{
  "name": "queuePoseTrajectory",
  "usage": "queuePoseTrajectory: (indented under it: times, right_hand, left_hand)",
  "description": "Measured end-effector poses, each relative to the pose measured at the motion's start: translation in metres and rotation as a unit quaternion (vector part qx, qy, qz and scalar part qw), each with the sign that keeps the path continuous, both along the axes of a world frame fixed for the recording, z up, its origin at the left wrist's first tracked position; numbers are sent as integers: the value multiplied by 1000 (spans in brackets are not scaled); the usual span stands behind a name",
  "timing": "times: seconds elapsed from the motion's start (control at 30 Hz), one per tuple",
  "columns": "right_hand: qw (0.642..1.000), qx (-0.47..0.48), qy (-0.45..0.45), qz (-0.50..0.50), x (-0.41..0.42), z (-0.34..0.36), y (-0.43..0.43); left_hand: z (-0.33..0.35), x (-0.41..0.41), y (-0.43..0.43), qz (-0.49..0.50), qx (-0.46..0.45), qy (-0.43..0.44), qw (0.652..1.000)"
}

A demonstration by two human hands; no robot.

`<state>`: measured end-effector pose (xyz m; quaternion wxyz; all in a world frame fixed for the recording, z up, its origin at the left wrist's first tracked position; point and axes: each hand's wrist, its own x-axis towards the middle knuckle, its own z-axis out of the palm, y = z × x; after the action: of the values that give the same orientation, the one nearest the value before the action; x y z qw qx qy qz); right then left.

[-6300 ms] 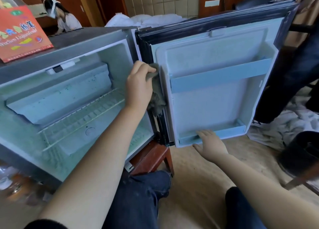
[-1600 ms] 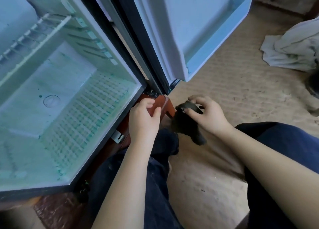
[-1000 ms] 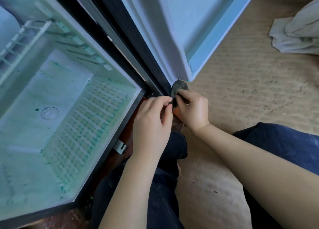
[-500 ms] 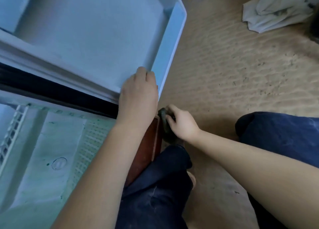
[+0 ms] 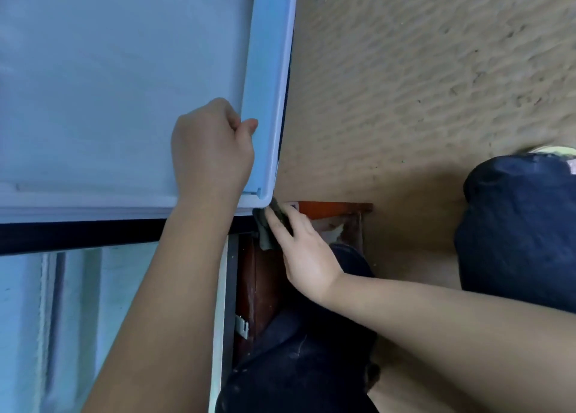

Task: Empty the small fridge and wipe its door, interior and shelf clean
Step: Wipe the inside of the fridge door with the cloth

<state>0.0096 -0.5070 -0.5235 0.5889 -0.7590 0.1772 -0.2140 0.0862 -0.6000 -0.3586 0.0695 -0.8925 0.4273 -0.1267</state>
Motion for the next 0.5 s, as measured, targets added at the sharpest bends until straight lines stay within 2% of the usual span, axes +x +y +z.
queuePoseTrajectory:
  times: [0.2,0.5]
  right_hand:
    - [997,80,13,-18,20,22,-26]
    - [998,56,6,14,14,17,-28]
  left_hand:
    - [0,-1,2,-13,-26,10,1000]
    - [-1,7,-5,9,-29,16,999]
